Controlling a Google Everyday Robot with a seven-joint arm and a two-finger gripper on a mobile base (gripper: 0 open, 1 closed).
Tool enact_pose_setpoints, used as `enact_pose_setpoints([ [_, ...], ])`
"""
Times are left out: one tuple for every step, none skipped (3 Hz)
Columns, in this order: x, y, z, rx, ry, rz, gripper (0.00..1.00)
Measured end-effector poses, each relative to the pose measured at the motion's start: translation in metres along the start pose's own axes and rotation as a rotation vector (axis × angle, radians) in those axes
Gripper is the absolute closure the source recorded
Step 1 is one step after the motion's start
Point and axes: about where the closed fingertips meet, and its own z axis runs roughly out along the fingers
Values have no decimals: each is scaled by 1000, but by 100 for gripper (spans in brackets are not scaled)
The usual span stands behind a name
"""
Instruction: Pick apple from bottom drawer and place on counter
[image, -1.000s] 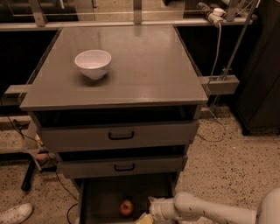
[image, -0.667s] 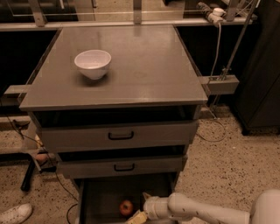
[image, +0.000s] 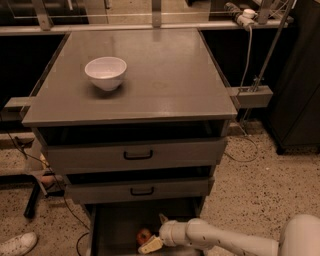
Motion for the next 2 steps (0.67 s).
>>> enact_pose_setpoints([
  [7,-4,14,31,-21,-1,0],
  [20,-12,47,55,-57,2,0],
])
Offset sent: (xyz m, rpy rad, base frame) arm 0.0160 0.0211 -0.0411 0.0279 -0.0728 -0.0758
